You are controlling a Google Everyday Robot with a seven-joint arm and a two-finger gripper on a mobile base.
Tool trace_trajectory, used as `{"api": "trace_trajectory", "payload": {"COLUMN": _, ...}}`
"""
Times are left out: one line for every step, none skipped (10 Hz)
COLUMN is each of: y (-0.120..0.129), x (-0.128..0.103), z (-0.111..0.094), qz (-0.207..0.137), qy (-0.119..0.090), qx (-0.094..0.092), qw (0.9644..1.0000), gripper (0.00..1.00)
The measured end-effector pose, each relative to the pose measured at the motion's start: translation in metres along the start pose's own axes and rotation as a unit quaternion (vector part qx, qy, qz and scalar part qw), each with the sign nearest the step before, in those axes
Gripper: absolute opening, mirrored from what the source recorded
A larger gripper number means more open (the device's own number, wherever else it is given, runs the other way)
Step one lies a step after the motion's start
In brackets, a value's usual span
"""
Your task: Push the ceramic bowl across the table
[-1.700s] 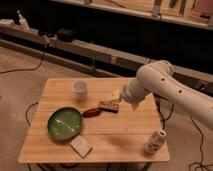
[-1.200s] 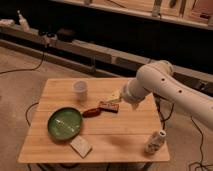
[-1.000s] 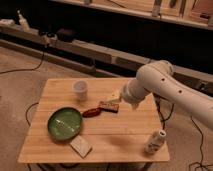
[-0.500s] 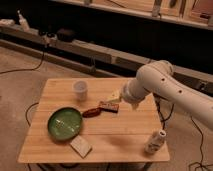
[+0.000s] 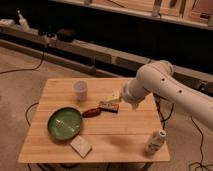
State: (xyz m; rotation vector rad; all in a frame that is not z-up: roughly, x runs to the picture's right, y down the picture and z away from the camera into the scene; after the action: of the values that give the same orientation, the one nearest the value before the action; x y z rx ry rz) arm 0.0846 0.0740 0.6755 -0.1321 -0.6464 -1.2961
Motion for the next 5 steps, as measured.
{"api": "trace_trajectory", "payload": {"y": 0.000, "x": 0.000, "z": 0.000, "qz": 0.000, "qy": 0.000, "qx": 0.000, "qw": 1.0000, "gripper": 0.80}}
{"api": "trace_trajectory", "payload": {"y": 0.000, "x": 0.000, "z": 0.000, "qz": 0.000, "qy": 0.000, "qx": 0.000, "qw": 1.0000, "gripper": 0.80}}
{"api": "trace_trajectory", "payload": {"y": -0.001, "x": 0.000, "z": 0.000, "qz": 0.000, "qy": 0.000, "qx": 0.002, "qw": 1.0000, "gripper": 0.80}}
{"api": "trace_trajectory", "payload": {"y": -0.003, "x": 0.003, "z": 0.002, "qz": -0.004, "qy": 0.000, "qx": 0.007, "qw": 1.0000, "gripper": 0.80}}
{"api": "trace_trajectory", "payload": {"y": -0.011, "x": 0.009, "z": 0.010, "qz": -0.020, "qy": -0.003, "qx": 0.016, "qw": 0.9997, "gripper": 0.80}}
